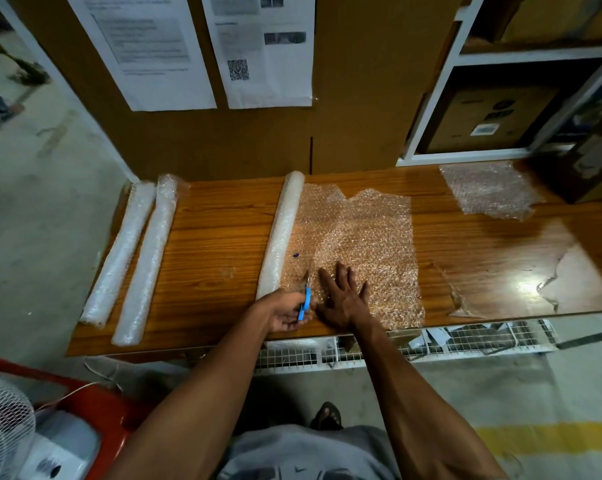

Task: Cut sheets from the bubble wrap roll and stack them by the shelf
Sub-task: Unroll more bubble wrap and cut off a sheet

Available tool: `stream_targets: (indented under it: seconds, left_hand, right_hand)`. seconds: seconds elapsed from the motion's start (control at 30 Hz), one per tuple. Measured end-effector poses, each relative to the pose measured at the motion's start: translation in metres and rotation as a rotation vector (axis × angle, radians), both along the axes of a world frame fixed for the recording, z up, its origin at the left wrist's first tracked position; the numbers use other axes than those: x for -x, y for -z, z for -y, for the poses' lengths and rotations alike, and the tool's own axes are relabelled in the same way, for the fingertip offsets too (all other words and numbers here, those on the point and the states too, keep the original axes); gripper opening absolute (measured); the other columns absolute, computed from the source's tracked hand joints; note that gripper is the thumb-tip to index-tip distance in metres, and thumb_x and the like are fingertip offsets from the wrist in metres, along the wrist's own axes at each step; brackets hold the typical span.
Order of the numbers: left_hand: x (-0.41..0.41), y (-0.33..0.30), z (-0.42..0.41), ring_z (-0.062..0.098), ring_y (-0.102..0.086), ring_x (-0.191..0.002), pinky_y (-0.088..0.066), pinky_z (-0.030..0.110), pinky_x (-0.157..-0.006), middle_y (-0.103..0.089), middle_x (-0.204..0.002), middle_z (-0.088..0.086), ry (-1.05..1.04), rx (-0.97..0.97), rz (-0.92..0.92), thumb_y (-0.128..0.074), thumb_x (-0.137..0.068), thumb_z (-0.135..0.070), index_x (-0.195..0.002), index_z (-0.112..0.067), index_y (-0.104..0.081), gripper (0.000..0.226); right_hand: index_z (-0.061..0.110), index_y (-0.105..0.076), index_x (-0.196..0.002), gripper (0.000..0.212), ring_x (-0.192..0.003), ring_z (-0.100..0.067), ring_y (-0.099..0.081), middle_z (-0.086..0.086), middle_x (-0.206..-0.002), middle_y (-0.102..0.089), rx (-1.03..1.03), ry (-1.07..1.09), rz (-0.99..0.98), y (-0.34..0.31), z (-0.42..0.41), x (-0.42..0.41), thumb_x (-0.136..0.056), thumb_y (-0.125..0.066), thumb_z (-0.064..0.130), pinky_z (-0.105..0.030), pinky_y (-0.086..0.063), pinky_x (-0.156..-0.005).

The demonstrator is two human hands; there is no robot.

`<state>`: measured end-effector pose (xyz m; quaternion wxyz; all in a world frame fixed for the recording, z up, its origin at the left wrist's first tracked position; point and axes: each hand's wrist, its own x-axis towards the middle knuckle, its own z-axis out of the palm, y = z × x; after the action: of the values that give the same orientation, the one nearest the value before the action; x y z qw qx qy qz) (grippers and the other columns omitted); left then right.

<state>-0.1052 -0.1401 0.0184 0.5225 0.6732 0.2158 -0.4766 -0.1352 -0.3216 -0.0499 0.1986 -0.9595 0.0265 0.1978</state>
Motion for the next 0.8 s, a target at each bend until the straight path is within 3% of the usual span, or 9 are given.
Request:
stream_targets:
  seconds: [0.13, 0.2, 0.3, 0.4, 0.47, 0.6, 0.67, 0.8]
  left_hand:
    - [-0.003, 0.004, 0.006, 0.010, -0.069, -0.067, -0.044, 0.016, -0.050, -0.077, -0.084, 0.008, -0.016, -0.033, 0.065, -0.066, -0.099, -0.012, -0.093, -0.008, -0.075, 0.011]
    - [-0.002, 0.007, 0.004, 0.008, -0.068, -0.061, -0.040, 0.015, -0.048, -0.076, -0.075, 0.006, -0.020, -0.038, 0.088, -0.068, -0.097, -0.008, -0.091, -0.006, -0.076, 0.010]
    - [-0.003, 0.007, 0.001, 0.010, -0.068, -0.065, -0.043, 0.014, -0.047, -0.077, -0.088, 0.013, -0.044, 0.000, 0.063, -0.068, -0.096, -0.005, -0.100, -0.002, -0.076, 0.009]
    - [-0.006, 0.004, 0.000, 0.014, -0.069, -0.070, -0.050, 0.016, -0.048, -0.073, -0.114, 0.024, -0.060, 0.062, 0.020, -0.066, -0.097, -0.005, -0.116, 0.004, -0.070, 0.021]
    - [-0.008, 0.001, 0.000, 0.017, -0.070, -0.077, -0.054, 0.021, -0.053, -0.070, -0.123, 0.026, -0.055, 0.107, -0.030, -0.063, -0.100, -0.007, -0.114, 0.000, -0.069, 0.017]
    - [-0.013, 0.001, 0.000, 0.022, -0.068, -0.096, -0.057, 0.030, -0.073, -0.070, -0.126, 0.020, -0.006, 0.114, -0.083, -0.064, -0.100, -0.019, -0.113, -0.008, -0.070, 0.018]
    - [-0.016, 0.002, 0.000, 0.022, -0.070, -0.099, -0.058, 0.031, -0.074, -0.071, -0.124, 0.018, -0.004, 0.108, -0.079, -0.068, -0.098, -0.023, -0.118, -0.008, -0.069, 0.025]
    - [-0.022, 0.003, 0.004, 0.021, -0.071, -0.095, -0.057, 0.027, -0.068, -0.073, -0.120, 0.017, -0.011, 0.067, -0.051, -0.071, -0.097, -0.026, -0.101, -0.008, -0.071, 0.019]
  right_hand:
    - [0.042, 0.007, -0.165, 0.093, -0.154, -0.034, 0.031, -0.004, -0.168, 0.033, 0.029, -0.004, -0.009, 0.000, 0.003, 0.000, -0.097, -0.051, 0.069, -0.070, 0.017, -0.118]
    - [0.043, 0.005, -0.165, 0.093, -0.154, -0.035, 0.031, -0.004, -0.168, 0.033, 0.044, -0.011, -0.019, -0.001, 0.004, 0.000, -0.096, -0.049, 0.072, -0.070, 0.017, -0.119]
    - [0.043, 0.001, -0.165, 0.093, -0.155, -0.035, 0.029, -0.002, -0.168, 0.031, 0.039, -0.007, -0.018, 0.000, 0.006, 0.000, -0.094, -0.052, 0.071, -0.071, 0.016, -0.119]
    - [0.037, -0.013, -0.165, 0.080, -0.158, -0.033, 0.021, -0.004, -0.173, 0.020, 0.024, 0.020, 0.063, -0.002, 0.005, -0.004, -0.098, -0.051, 0.061, -0.072, 0.009, -0.122]
    - [0.031, -0.016, -0.165, 0.076, -0.160, -0.031, 0.017, -0.005, -0.175, 0.014, 0.023, 0.027, 0.095, -0.003, 0.005, -0.007, -0.101, -0.049, 0.056, -0.071, 0.005, -0.123]
    - [0.035, 0.003, -0.167, 0.086, -0.157, -0.030, 0.026, -0.005, -0.171, 0.025, 0.033, -0.011, 0.044, 0.000, 0.007, -0.009, -0.102, -0.047, 0.061, -0.069, 0.013, -0.122]
    - [0.038, 0.006, -0.166, 0.087, -0.155, -0.030, 0.028, -0.004, -0.170, 0.029, 0.034, -0.020, 0.027, 0.000, 0.009, -0.009, -0.101, -0.047, 0.063, -0.066, 0.017, -0.119]
    - [0.040, 0.006, -0.165, 0.089, -0.155, -0.031, 0.029, -0.004, -0.169, 0.030, 0.039, -0.022, 0.026, 0.001, 0.011, -0.008, -0.099, -0.048, 0.066, -0.065, 0.019, -0.119]
